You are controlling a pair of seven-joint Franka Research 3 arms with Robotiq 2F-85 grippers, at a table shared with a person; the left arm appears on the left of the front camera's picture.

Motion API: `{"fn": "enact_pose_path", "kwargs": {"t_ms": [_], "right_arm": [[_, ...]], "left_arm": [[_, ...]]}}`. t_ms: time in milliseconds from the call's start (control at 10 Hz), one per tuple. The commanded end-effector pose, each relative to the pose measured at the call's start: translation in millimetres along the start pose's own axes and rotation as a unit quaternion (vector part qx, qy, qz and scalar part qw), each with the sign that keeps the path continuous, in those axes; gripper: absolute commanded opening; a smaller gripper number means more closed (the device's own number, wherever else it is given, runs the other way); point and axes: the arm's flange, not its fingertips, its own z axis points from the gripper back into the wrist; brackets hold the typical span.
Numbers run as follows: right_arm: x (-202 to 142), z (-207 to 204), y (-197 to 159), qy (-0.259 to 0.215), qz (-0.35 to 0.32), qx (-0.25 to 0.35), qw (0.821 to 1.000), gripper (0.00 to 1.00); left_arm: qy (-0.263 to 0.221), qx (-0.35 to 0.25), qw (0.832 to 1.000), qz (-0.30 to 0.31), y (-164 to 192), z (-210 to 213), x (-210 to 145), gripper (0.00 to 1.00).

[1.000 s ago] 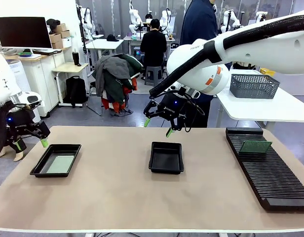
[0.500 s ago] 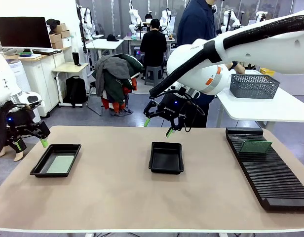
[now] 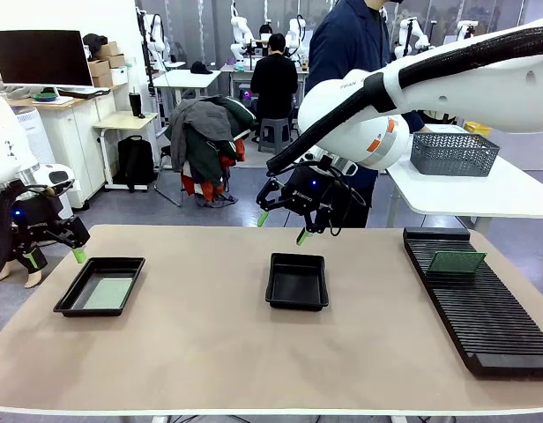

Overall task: Inspect and transfer BCBs to ESD trays.
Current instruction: Pick up the Blank PCB from the PCB Rack and place it in the right ESD tray.

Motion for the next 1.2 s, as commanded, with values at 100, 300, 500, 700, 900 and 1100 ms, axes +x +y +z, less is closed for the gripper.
{"fn": "enact_pose_path", "kwargs": {"t_ms": [100, 300, 500, 700, 900, 1100], "right_arm": [[0.7, -0.3, 1.4, 0.000, -0.005, -0.010, 1.000, 1.00], [0.0, 0.0, 0.0, 0.000, 0.000, 0.000, 1.000, 1.00], [-20.8, 37.2, -23.3, -0.009, 0.052, -0.022, 0.998, 1.00], [-36.8, 92.2, -61.0, -0.016, 0.134, -0.061, 0.989, 1.00], [-51.8, 144.7, -105.6, -0.018, 0.249, -0.093, 0.964, 1.00], [-63.5, 199.3, -158.1, -0.048, 0.352, -0.136, 0.925, 1.00]], "left_arm": [[-0.004, -0.005, 1.000, -0.005, -0.1, -2.0, -1.4, 1.00], [-0.004, -0.005, 1.000, -0.005, -0.1, -2.0, -1.4, 1.00], [-0.004, -0.005, 1.000, -0.005, -0.1, -2.0, -1.4, 1.00], [-0.004, -0.005, 1.000, -0.005, -0.1, -2.0, -1.4, 1.00], [-0.004, -0.005, 1.000, -0.005, -0.1, -2.0, -1.4, 1.00], [-0.004, -0.005, 1.000, -0.005, -0.1, -2.0, -1.4, 1.00]]}}
